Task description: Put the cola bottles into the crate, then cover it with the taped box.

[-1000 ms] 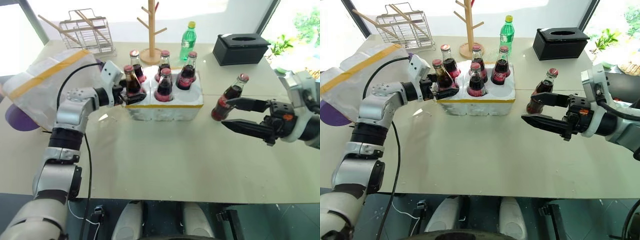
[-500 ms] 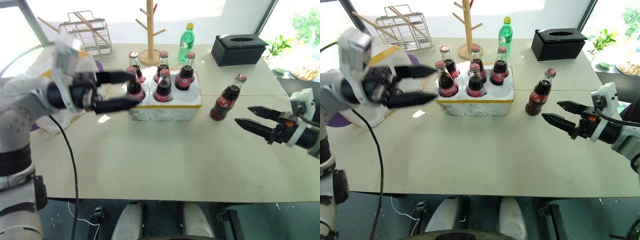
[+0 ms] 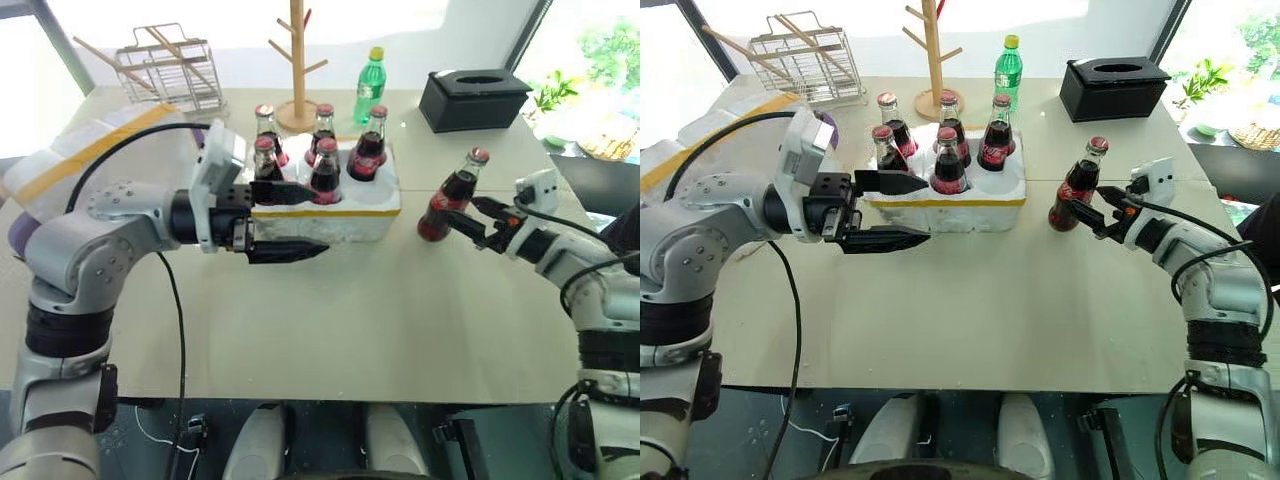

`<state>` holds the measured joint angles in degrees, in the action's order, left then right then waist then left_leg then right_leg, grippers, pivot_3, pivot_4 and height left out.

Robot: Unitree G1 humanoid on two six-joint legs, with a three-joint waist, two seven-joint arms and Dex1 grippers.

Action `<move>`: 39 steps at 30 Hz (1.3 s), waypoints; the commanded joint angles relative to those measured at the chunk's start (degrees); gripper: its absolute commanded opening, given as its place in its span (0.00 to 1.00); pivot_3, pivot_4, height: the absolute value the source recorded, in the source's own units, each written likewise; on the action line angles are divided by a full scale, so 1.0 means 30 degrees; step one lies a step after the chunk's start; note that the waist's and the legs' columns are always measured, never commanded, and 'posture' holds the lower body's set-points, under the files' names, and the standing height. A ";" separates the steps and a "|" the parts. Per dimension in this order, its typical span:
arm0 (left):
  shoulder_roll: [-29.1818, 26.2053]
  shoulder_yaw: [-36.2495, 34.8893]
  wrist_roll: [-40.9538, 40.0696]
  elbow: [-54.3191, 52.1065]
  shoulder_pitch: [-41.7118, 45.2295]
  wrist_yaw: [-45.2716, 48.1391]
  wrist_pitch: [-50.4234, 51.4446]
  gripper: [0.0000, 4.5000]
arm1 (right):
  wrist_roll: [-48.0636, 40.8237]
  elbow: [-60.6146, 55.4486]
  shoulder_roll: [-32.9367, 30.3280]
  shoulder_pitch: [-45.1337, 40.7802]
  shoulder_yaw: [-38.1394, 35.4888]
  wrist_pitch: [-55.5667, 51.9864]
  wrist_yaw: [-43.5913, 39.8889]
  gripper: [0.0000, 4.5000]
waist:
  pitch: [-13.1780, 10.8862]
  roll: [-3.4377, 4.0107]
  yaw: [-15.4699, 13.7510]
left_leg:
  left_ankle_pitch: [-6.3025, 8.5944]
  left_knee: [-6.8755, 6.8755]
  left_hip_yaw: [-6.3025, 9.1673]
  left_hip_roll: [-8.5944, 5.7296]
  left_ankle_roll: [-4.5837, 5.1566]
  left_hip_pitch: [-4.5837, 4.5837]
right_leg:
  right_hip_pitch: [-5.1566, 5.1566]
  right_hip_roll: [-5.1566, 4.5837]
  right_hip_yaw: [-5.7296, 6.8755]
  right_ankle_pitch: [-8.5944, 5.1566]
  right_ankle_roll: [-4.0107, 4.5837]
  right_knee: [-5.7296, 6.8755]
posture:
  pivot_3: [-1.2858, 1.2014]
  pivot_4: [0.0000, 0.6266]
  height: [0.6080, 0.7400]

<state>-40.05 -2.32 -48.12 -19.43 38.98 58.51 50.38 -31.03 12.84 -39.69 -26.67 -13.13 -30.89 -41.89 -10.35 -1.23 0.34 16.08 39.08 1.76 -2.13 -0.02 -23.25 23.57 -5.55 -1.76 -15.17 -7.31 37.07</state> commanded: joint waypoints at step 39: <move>-0.1408 -0.3827 -0.1263 -0.1446 -0.2852 -0.3314 -0.0370 1.00 | 0.0727 -0.0565 0.4129 -0.7781 0.3293 -0.0419 -0.1196 0.61 | -0.0139 0.0216 0.0200 | -0.0058 -0.0033 -0.0015 -0.0010 -0.0102 -0.0220 | 0.0305 -0.0012 -0.0014 0.0004 -0.0001 0.0058 | 0.52 0.24 1.00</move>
<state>-43.79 -11.92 -50.73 -21.37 30.36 49.23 50.31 -29.42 12.05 -27.69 -47.20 -2.73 -34.57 -44.88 -10.76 -0.58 0.94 15.86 38.97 1.72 -2.16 -0.40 -23.93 24.51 -5.59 -1.80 -15.16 -7.32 37.24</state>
